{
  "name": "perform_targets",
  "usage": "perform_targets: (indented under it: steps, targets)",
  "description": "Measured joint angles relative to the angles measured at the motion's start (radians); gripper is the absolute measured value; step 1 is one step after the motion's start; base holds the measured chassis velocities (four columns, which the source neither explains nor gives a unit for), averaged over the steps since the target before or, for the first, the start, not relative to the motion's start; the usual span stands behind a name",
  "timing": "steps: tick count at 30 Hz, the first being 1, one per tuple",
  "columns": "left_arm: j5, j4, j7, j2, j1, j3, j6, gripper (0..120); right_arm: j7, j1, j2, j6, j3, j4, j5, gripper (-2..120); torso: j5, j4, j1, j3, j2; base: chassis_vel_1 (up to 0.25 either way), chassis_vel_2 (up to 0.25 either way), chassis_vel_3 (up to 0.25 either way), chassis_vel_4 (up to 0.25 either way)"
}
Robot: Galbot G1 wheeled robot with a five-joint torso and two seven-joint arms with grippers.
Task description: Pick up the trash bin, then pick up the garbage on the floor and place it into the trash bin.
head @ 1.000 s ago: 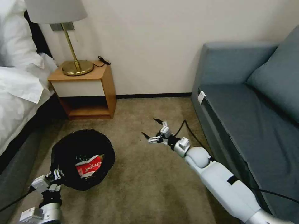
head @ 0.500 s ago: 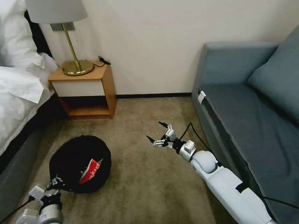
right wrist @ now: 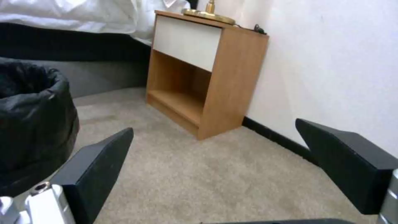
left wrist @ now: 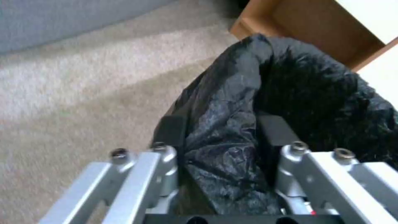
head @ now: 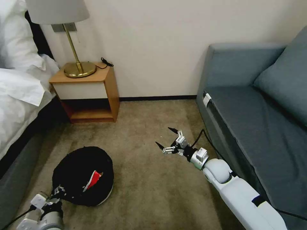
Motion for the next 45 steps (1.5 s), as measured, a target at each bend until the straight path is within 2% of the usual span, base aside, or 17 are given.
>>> perform_targets:
  steps: [2, 5, 7, 10, 11, 12, 15, 19, 22, 29, 34, 36, 41, 44, 45]
  targets:
    - [0.019, -0.005, 0.007, 0.003, 0.004, -0.001, 0.001, 42, 0.001, -0.002, 0.0, 0.0, 0.001, 0.0, 0.0, 100, 0.0, 0.0, 0.0, 0.0, 0.0, 0.0, 0.0, 0.0, 0.0]
    - [0.09, -0.018, 0.027, 0.012, 0.018, -0.006, -0.006, 57, 0.017, -0.009, 0.0, 0.002, 0.004, 0.0, 0.0, 100, 0.0, 0.0, 0.0, 0.0, 0.0, 0.0, 0.0, 0.0, 0.0]
    - [0.106, -0.018, 0.028, 0.013, 0.019, -0.008, -0.011, 61, 0.021, -0.011, 0.001, 0.002, 0.005, 0.0, 0.0, 100, 0.0, 0.0, 0.0, 0.0, 0.0, 0.0, 0.0, 0.0, 0.0]
    - [0.281, 0.01, 0.064, 0.024, 0.019, -0.025, -0.107, 76, 0.064, -0.026, 0.013, 0.001, 0.015, 0.006, -0.001, 100, 0.0001, 0.0001, 0.0, 0.0, 0.0, 0.0, 0.0, 0.0, 0.0]
    - [0.281, 0.01, 0.064, 0.024, 0.019, -0.025, -0.107, 76, 0.064, -0.026, 0.013, 0.001, 0.015, 0.006, -0.001, 100, 0.0001, 0.0001, 0.0, 0.0, 0.0, 0.0, 0.0, 0.0, 0.0]
    - [0.329, 0.019, 0.085, 0.029, 0.017, -0.028, -0.141, 79, 0.074, -0.034, 0.019, 0.0, 0.023, 0.01, -0.001, 100, -0.0003, 0.0003, 0.0, 0.0, 0.0, 0.0, 0.0, 0.0, 0.0]
    - [0.416, 0.013, 0.13, 0.061, 0.015, -0.034, -0.2, 95, 0.12, -0.068, 0.043, -0.006, 0.066, 0.03, 0.007, 100, 0.0, 0.0002, 0.0, 0.0, 0.0, 0.0, 0.0, 0.0, 0.0]
    - [0.477, 0.002, 0.158, 0.078, 0.008, -0.035, -0.23, 99, 0.155, -0.098, 0.06, -0.013, 0.099, 0.057, 0.01, 100, 0.0002, 0.0001, 0.0, 0.0, 0.0, 0.0, 0.0, 0.0, 0.0]
    - [0.54, -0.027, 0.181, 0.09, -0.01, -0.01, -0.242, 100, 0.197, -0.159, 0.076, -0.038, 0.142, 0.129, 0.026, 100, 0.0, 0.0001, 0.0, 0.0, 0.0, 0.0, 0.0, 0.0, 0.0]
    - [0.572, -0.054, 0.183, 0.095, -0.049, 0.04, -0.21, 100, 0.206, -0.249, 0.087, -0.047, 0.203, 0.2, 0.032, 100, 0.0001, 0.0, 0.0, 0.0, 0.0, 0.0, 0.0, 0.0, 0.0]
    - [0.581, -0.058, 0.202, 0.115, -0.092, 0.114, -0.182, 100, 0.205, -0.33, 0.105, -0.037, 0.258, 0.238, 0.033, 100, -0.0001, -0.0002, 0.0, 0.0, 0.0, 0.0, 0.0, 0.0, 0.0]
    - [0.582, -0.055, 0.209, 0.119, -0.097, 0.123, -0.182, 100, 0.204, -0.341, 0.111, -0.034, 0.265, 0.242, 0.032, 100, 0.0, -0.0002, 0.0, 0.0, 0.0, 0.0, 0.0, 0.0, 0.0]
    - [0.578, -0.04, 0.222, 0.14, -0.124, 0.15, -0.182, 100, 0.203, -0.375, 0.157, -0.029, 0.293, 0.266, 0.033, 100, 0.0, -0.0001, 0.0, 0.0, 0.0, 0.0, 0.0, 0.0, 0.0]
    - [0.554, -0.031, 0.224, 0.155, -0.149, 0.165, -0.183, 100, 0.22, -0.388, 0.233, -0.036, 0.316, 0.289, 0.048, 100, 0.0, 0.0, 0.0, 0.0, 0.0, 0.0, 0.0, 0.0, 0.0]
    - [0.554, -0.031, 0.224, 0.155, -0.149, 0.165, -0.183, 100, 0.22, -0.388, 0.233, -0.036, 0.316, 0.289, 0.048, 100, 0.0, 0.0, 0.0, 0.0, 0.0, 0.0, 0.0, 0.0, 0.0]
